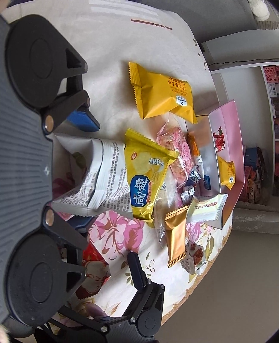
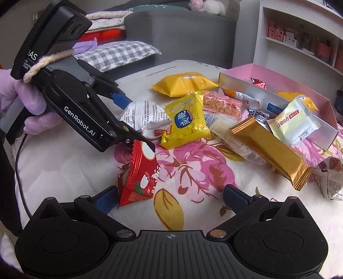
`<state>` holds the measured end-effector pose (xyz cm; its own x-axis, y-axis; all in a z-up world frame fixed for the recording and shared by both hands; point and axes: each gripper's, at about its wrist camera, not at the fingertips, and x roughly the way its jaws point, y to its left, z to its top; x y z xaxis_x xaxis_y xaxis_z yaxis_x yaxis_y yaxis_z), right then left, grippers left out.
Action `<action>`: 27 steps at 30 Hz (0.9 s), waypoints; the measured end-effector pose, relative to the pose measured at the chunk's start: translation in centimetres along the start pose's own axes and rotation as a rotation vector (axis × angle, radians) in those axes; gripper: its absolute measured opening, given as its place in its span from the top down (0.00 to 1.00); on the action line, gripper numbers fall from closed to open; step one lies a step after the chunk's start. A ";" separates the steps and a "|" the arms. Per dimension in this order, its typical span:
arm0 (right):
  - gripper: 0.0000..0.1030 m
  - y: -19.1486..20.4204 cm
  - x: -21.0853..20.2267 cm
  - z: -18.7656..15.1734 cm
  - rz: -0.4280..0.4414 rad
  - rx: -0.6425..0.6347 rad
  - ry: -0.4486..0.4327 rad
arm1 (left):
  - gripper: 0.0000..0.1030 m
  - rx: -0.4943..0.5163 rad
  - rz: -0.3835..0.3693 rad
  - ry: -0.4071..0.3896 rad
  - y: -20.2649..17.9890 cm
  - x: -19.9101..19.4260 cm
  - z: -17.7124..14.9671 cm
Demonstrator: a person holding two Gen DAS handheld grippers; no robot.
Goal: Organize snacks
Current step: 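Grasp the white printed packet with the left tool while the right tool grasps a red candy, then release the white packet and red candy into the pink box with both tools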
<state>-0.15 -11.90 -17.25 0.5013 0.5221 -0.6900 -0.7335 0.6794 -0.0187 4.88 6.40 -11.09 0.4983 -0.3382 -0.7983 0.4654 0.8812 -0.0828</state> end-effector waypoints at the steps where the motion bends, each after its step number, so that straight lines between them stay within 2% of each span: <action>1: 0.00 0.0 0.0 0.1 -0.003 0.003 0.006 | 0.30 -0.005 -0.005 0.003 0.1 0.0 0.1; 3: 0.00 0.1 0.1 0.4 0.000 0.010 0.014 | 0.35 0.000 -0.004 0.009 0.1 -0.1 0.2; 9: 0.04 0.7 -0.1 0.6 0.046 -0.016 0.012 | 0.39 0.033 0.008 0.025 -0.4 -0.2 0.3; 14: 0.21 1.1 -0.1 1.0 0.076 -0.025 0.014 | 0.40 0.026 0.006 0.032 -0.5 -0.6 0.6; 16: 0.35 1.0 -0.1 1.1 0.072 -0.024 0.012 | 0.40 0.016 -0.001 0.031 -0.4 -0.7 0.7; 17: 0.38 1.0 -0.1 1.1 0.070 -0.022 0.010 | 0.40 0.011 -0.003 0.031 -0.3 -0.8 0.7; 19: 0.60 0.8 -0.2 1.3 0.073 -0.013 0.006 | 0.40 0.004 -0.004 0.029 -0.3 -1.0 0.7; 21: 0.68 0.6 -0.2 1.5 0.072 -0.003 0.007 | 0.40 -0.002 -0.007 0.024 -0.2 -1.1 0.8; 27: 0.70 0.5 -0.6 1.7 0.087 -0.001 -0.001 | 0.41 -0.009 -0.012 0.010 -0.2 -1.5 1.2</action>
<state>0.02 -10.99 -15.61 0.4363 0.5792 -0.6886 -0.7744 0.6314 0.0405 4.92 6.34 -9.19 0.4851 -0.3452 -0.8034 0.4646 0.8801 -0.0976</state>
